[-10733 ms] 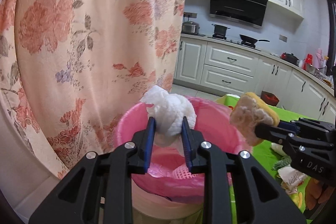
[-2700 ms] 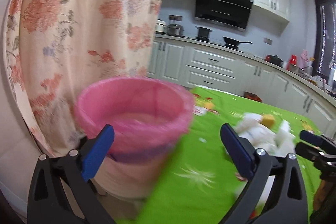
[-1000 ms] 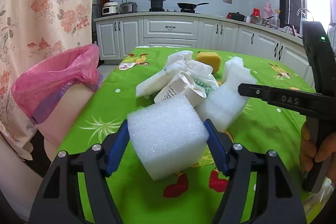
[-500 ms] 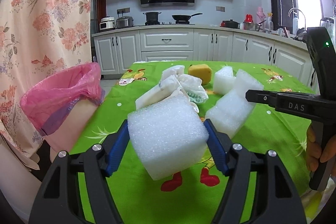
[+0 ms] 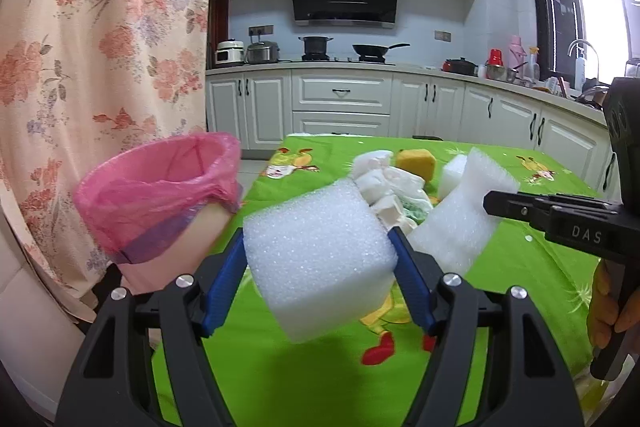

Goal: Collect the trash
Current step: 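Grasp a white foam block with the left gripper while the right gripper grasps a foam sheet, then open both grippers over the pink bin, dropping the foam pieces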

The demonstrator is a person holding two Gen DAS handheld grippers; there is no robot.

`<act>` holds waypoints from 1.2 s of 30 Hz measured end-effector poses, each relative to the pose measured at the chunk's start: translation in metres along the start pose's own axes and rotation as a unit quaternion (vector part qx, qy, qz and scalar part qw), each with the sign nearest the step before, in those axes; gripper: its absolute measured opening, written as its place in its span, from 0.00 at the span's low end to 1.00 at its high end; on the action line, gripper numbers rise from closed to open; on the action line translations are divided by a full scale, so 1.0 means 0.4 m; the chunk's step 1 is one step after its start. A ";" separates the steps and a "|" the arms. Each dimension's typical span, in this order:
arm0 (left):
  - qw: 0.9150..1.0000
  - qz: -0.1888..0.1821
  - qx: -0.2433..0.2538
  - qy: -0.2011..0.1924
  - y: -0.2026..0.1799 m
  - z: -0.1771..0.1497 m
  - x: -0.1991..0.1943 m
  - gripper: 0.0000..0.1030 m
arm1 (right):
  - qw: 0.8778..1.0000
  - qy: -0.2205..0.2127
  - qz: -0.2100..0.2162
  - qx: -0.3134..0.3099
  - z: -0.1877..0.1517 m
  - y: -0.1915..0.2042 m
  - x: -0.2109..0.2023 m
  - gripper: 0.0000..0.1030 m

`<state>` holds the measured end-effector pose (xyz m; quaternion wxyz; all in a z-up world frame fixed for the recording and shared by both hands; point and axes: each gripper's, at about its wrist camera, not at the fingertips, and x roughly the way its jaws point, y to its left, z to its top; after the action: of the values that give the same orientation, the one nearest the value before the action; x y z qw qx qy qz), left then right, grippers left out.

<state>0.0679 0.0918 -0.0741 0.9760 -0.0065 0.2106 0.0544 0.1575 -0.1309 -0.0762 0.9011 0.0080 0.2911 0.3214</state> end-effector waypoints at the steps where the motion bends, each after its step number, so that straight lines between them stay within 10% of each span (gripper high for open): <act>1: 1.000 0.004 0.001 -0.001 0.006 0.001 -0.003 0.66 | 1.000 0.001 0.003 -0.004 0.004 0.009 0.005 0.19; 36: 0.993 0.099 -0.072 -0.007 0.457 0.233 0.092 0.66 | 0.994 0.006 0.091 -0.067 0.290 0.344 0.313 0.19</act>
<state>0.1198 0.2806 -0.0024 0.9644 -0.0551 0.1988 0.1653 0.2181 0.0714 -0.0172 0.8648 -0.0272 0.2722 0.4211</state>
